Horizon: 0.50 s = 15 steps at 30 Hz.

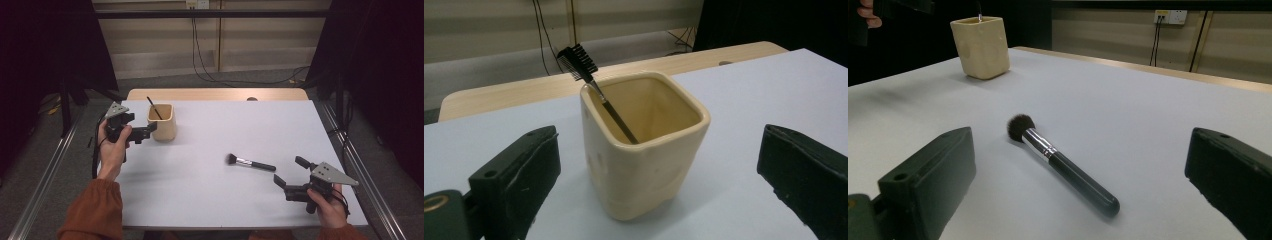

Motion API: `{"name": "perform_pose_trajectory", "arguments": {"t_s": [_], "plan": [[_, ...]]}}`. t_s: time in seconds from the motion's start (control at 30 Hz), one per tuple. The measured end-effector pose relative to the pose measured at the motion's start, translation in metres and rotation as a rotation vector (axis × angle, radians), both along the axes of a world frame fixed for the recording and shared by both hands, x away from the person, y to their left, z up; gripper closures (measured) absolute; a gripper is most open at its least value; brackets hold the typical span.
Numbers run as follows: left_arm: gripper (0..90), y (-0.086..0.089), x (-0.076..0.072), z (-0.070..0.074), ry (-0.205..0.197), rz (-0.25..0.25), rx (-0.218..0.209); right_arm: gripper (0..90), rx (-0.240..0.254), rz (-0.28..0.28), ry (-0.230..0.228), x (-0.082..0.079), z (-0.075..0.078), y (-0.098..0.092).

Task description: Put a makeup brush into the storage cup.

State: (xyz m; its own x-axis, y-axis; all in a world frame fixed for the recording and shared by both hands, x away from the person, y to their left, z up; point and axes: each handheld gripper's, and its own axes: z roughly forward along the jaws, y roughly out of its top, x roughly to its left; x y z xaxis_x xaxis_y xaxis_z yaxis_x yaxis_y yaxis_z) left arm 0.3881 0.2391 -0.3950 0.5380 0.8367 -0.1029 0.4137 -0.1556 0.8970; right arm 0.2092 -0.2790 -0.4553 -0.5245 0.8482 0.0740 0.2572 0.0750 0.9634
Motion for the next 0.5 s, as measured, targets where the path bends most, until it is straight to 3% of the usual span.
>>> {"name": "perform_pose_trajectory", "arguments": {"t_s": [0.13,0.23,0.33,0.5], "plan": [[3.6,0.0,-0.008,-0.001,-0.036,0.002,0.01,0.0,0.0,0.001,0.001,0.0,0.0,0.0],[4.0,0.002,-0.016,-0.005,-0.061,-0.014,-0.014,0.0,0.001,0.0,0.002,0.0,0.0,0.0],[4.0,0.004,-0.023,-0.008,-0.059,-0.016,-0.04,0.0,0.003,-0.004,0.002,0.0,0.0,0.0],[3.5,0.007,-0.037,-0.01,-0.088,-0.007,-0.058,0.0,0.003,-0.004,0.002,0.0,0.0,0.0]]}}
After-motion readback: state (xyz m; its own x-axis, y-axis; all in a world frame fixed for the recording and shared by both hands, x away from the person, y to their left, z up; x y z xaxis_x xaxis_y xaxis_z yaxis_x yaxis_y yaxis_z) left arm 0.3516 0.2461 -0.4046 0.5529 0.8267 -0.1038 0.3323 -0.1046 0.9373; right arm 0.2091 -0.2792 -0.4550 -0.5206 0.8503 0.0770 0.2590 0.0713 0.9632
